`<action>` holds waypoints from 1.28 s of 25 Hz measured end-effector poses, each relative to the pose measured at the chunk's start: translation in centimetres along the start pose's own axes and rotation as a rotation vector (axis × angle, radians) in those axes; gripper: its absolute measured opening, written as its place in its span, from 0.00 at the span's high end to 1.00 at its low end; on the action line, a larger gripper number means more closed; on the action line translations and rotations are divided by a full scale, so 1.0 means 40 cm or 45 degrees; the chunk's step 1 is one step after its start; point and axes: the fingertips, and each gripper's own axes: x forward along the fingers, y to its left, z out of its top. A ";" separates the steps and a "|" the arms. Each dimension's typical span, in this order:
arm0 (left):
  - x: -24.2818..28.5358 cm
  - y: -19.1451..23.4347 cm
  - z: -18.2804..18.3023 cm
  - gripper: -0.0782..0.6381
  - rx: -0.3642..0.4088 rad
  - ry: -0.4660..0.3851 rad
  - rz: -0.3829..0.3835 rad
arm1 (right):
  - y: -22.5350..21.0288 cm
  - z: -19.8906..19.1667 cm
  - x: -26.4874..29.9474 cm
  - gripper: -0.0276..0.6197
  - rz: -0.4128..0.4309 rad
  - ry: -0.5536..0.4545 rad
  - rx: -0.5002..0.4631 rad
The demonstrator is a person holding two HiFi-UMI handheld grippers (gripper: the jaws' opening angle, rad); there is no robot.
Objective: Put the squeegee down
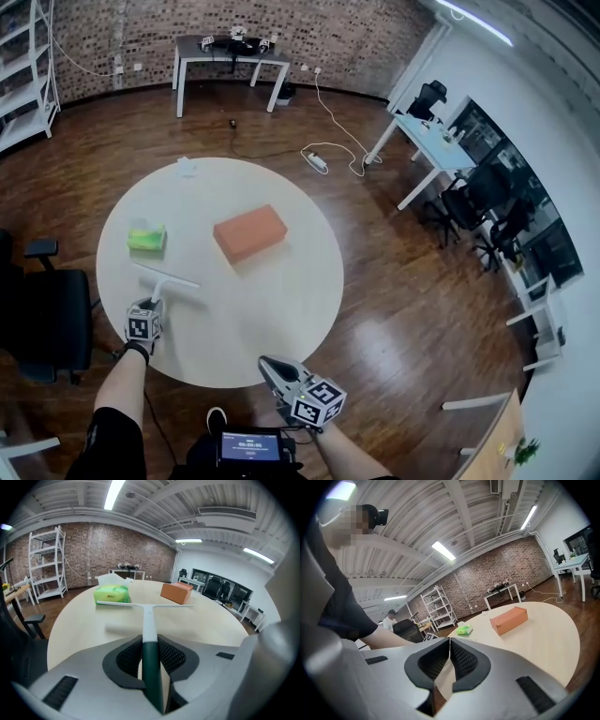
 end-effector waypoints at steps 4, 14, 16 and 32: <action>0.031 0.007 -0.015 0.76 0.027 0.032 0.006 | -0.024 -0.018 -0.010 0.91 -0.028 0.014 0.025; 0.083 0.005 -0.057 0.76 0.042 0.094 -0.004 | -0.036 -0.034 -0.019 0.91 -0.061 0.031 0.051; 0.081 0.012 -0.063 0.76 0.026 0.118 0.023 | -0.037 -0.036 -0.020 0.91 -0.066 0.030 0.057; 0.086 0.021 -0.066 0.75 0.026 0.159 0.029 | -0.025 -0.037 -0.014 0.91 -0.073 0.023 0.059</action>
